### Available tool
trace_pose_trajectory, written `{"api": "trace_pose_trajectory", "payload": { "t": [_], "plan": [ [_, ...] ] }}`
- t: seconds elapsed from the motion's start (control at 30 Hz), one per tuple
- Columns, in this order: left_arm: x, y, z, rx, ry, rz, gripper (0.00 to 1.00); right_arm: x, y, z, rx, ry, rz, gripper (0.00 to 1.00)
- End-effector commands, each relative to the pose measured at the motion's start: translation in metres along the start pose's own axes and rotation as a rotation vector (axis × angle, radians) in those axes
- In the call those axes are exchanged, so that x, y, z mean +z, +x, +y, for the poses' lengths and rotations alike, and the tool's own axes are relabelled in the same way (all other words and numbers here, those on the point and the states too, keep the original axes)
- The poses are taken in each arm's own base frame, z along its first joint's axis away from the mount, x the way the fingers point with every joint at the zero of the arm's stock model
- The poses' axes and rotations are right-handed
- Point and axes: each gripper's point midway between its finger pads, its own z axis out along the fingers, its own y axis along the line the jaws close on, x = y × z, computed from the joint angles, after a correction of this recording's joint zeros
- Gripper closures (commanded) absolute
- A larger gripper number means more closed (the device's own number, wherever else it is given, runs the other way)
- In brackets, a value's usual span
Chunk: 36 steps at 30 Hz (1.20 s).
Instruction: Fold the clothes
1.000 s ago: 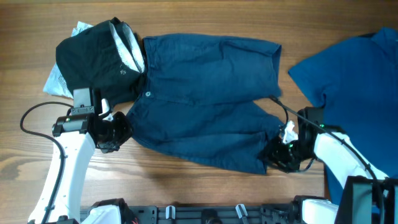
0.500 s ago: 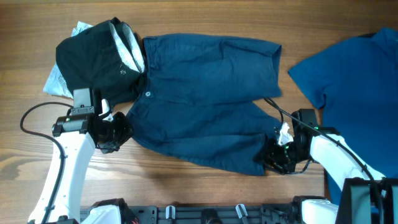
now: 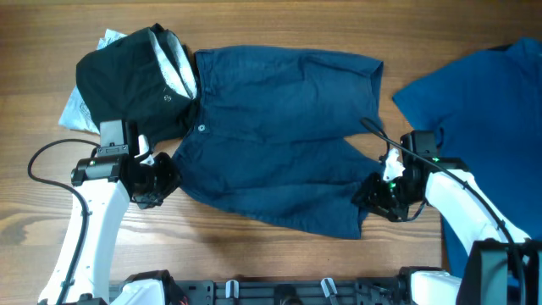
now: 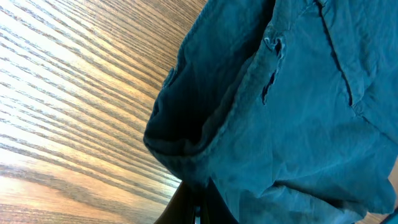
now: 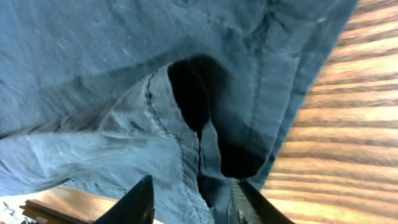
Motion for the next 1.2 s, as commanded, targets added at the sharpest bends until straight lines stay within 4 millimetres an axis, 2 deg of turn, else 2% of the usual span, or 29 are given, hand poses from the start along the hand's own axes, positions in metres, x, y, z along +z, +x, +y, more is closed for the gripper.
{"api": "trace_pose_trajectory", "payload": {
  "t": [0.0, 0.1, 0.17, 0.27, 0.33, 0.43, 0.5, 0.67, 0.73, 0.8, 0.87, 0.9, 0.97, 1.0, 1.03, 1.1, 1.17],
  "plan": [
    [-0.003, -0.001, -0.003, 0.022, 0.015, -0.010, 0.96, 0.010, 0.011, 0.004, -0.001, -0.020, 0.050, 0.62],
    [-0.003, -0.001, -0.003, 0.022, 0.015, -0.010, 0.96, 0.015, 0.014, 0.010, -0.029, -0.023, 0.062, 0.62],
    [-0.003, -0.001, -0.003, 0.022, 0.016, -0.009, 0.96, 0.018, 0.017, 0.019, -0.055, -0.044, 0.072, 0.67],
    [-0.003, 0.000, -0.003, 0.021, 0.016, -0.007, 0.96, 0.019, 0.023, 0.035, -0.093, -0.107, 0.096, 0.96],
    [-0.003, 0.001, -0.002, 0.020, 0.015, -0.001, 0.96, 0.014, 0.021, 0.039, -0.104, -0.111, 0.086, 0.95],
    [-0.003, 0.002, -0.002, 0.039, 0.014, 0.002, 0.96, -0.014, 0.009, 0.054, -0.152, -0.127, 0.016, 0.95],
    [-0.003, 0.004, -0.001, 0.043, 0.009, 0.010, 0.96, -0.054, -0.005, 0.065, -0.166, -0.124, -0.090, 0.96],
    [-0.006, 0.009, 0.000, 0.041, 0.012, 0.018, 0.96, -0.126, -0.020, 0.073, -0.174, -0.073, -0.289, 0.96],
    [-0.012, 0.010, -0.003, 0.048, 0.029, 0.005, 0.96, -0.149, -0.022, 0.077, -0.168, -0.077, -0.350, 0.96],
    [-0.022, 0.009, -0.008, 0.071, 0.052, -0.030, 0.96, -0.157, -0.019, 0.078, -0.166, -0.075, -0.367, 0.96],
    [-0.028, 0.008, -0.010, 0.089, 0.067, -0.059, 0.96, -0.146, -0.013, 0.064, -0.129, -0.022, -0.312, 0.95],
    [-0.029, 0.008, -0.011, 0.091, 0.070, -0.065, 0.96, -0.136, -0.011, 0.056, -0.107, 0.005, -0.274, 0.80],
    [-0.030, 0.007, -0.011, 0.092, 0.073, -0.069, 0.96, -0.104, -0.004, 0.039, -0.057, 0.032, -0.159, 0.63],
    [-0.029, 0.007, -0.011, 0.092, 0.073, -0.069, 0.96, -0.085, -0.001, 0.029, -0.032, 0.047, -0.104, 0.59],
    [-0.029, 0.007, -0.012, 0.092, 0.073, -0.070, 0.96, -0.063, 0.004, 0.017, -0.001, 0.060, -0.038, 0.59],
    [-0.029, 0.006, -0.012, 0.093, 0.075, -0.072, 0.96, -0.027, 0.010, 0.011, 0.032, 0.011, 0.058, 0.59],
    [-0.029, 0.006, -0.012, 0.093, 0.075, -0.073, 0.96, -0.010, 0.010, 0.005, 0.046, 0.006, 0.086, 0.57]
  ]
}}
